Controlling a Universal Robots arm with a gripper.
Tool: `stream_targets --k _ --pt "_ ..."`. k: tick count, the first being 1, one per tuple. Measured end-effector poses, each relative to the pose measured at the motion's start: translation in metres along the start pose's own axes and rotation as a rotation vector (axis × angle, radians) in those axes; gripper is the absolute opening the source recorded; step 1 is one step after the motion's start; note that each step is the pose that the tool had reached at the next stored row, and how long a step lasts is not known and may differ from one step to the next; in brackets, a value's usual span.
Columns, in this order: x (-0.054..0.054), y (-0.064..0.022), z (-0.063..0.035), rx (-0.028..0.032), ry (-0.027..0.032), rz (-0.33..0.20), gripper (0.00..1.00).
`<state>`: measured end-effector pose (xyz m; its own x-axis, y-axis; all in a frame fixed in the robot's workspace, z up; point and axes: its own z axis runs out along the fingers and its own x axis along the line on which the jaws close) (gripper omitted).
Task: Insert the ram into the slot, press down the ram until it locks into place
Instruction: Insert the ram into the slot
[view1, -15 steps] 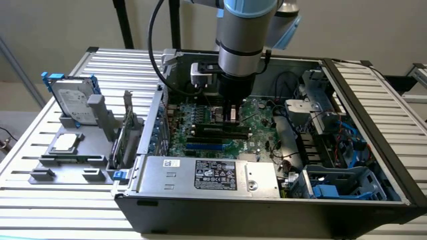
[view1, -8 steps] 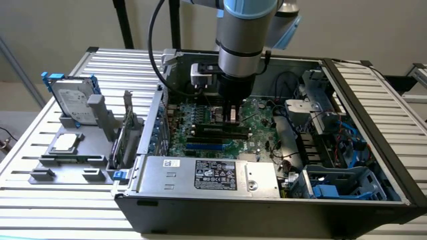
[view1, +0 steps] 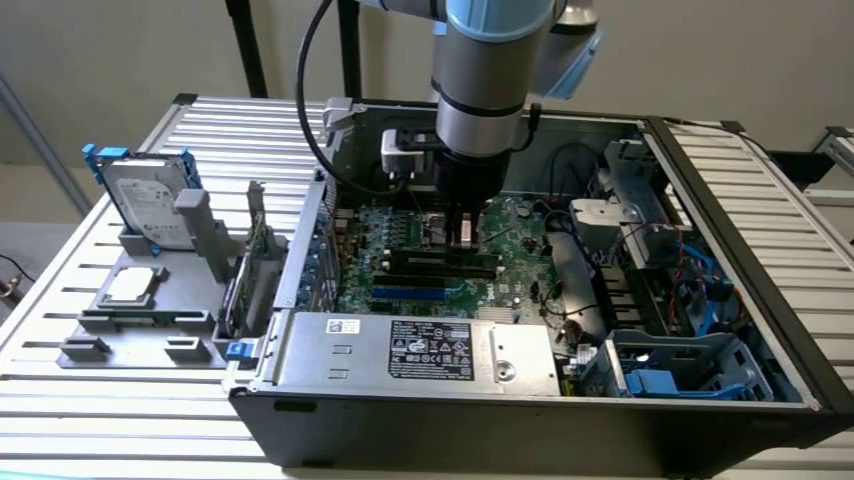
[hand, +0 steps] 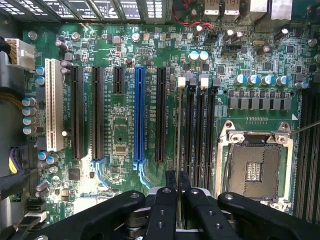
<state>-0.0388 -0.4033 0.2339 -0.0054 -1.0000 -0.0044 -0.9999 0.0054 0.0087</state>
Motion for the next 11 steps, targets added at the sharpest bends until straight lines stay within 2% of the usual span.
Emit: stream_targets --k 11 --pt "-0.0014 0.0009 0.0019 0.0035 -0.0005 0.000 0.13"
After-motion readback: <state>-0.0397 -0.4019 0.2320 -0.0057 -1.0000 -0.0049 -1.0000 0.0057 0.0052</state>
